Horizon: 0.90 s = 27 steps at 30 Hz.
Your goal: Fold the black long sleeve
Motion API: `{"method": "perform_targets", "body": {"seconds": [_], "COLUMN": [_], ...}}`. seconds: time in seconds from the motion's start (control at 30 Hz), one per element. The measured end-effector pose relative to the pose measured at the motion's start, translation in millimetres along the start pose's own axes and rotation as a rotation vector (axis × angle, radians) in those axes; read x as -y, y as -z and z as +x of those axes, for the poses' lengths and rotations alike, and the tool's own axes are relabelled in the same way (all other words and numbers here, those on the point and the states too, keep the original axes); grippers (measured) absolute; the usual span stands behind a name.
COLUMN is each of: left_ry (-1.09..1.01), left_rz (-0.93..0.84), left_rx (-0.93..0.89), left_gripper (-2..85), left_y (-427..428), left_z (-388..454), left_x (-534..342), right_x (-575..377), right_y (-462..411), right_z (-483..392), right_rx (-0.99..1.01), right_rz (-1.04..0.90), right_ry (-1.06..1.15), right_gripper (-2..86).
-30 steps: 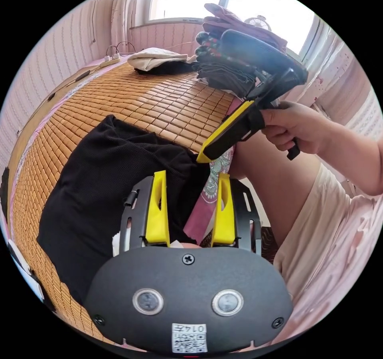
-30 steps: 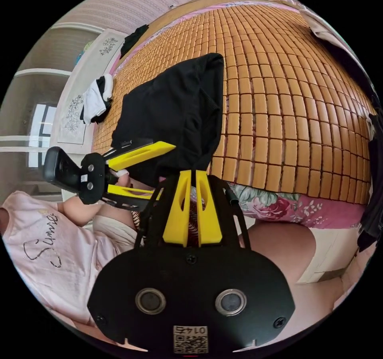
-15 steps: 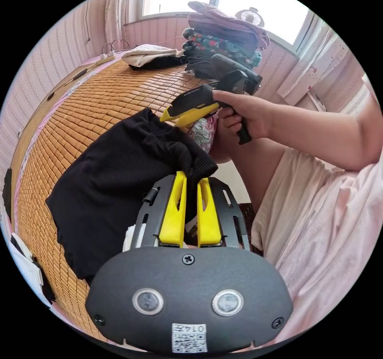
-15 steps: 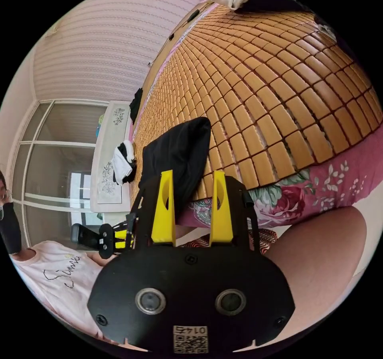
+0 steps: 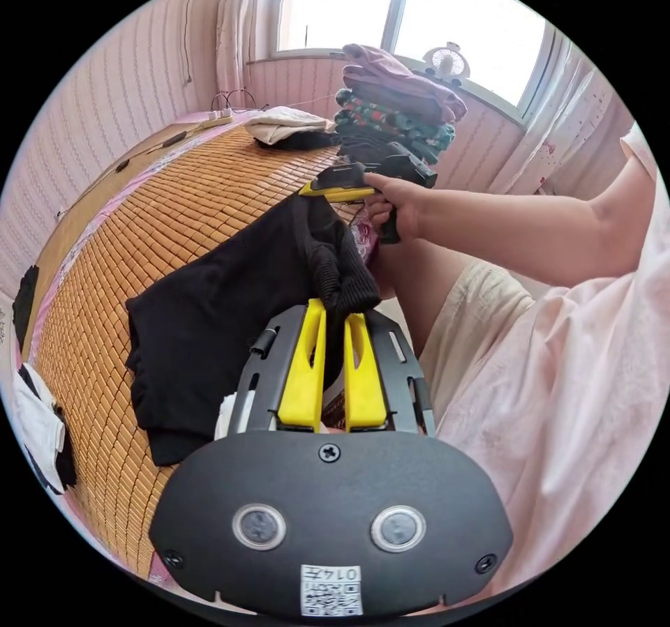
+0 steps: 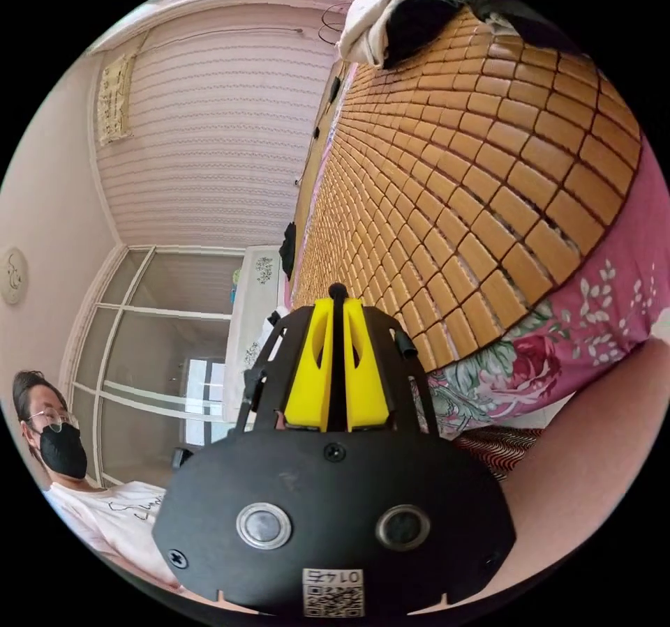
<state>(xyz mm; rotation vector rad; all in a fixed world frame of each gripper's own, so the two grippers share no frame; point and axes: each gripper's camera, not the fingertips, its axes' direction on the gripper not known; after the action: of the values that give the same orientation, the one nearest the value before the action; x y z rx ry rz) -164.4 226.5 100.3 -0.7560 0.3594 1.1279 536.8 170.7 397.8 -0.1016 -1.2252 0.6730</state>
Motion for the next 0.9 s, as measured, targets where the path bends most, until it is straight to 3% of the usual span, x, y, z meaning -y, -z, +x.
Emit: {"method": "perform_targets", "body": {"seconds": [0.13, 0.3, 0.5, 0.63, 0.9], "left_ry": [-0.012, 0.124, 0.319, 0.572, 0.911], "left_rz": [0.110, 0.191, 0.099, 0.029, -0.132], "left_rx": [-0.081, -0.156, -0.031, 0.024, -0.027], "left_gripper": [4.3, 4.5, 4.5, 4.7, 4.6], "left_y": [2.0, 2.7, -0.3, -12.1, -14.3], "left_z": [2.6, -15.3, -57.1, -99.9, -161.6], "left_x": [17.0, 18.0, -21.7, -47.6, -87.0], "right_x": [9.0, 17.4, 17.8, 4.5, -16.1], "right_y": [44.3, 48.2, -85.7, -201.7, -298.6], "right_z": [-41.1, -91.1, -148.3, -165.4, -180.3], "right_rx": [-0.039, -0.142, -0.263, -0.454, -0.486], "right_rz": [0.067, 0.040, -0.231, -0.393, -0.486], "right_ry": [0.109, 0.203, 0.368, 0.424, 0.455], "right_gripper": [1.4, 1.4, 1.9, 2.6, 6.1]}}
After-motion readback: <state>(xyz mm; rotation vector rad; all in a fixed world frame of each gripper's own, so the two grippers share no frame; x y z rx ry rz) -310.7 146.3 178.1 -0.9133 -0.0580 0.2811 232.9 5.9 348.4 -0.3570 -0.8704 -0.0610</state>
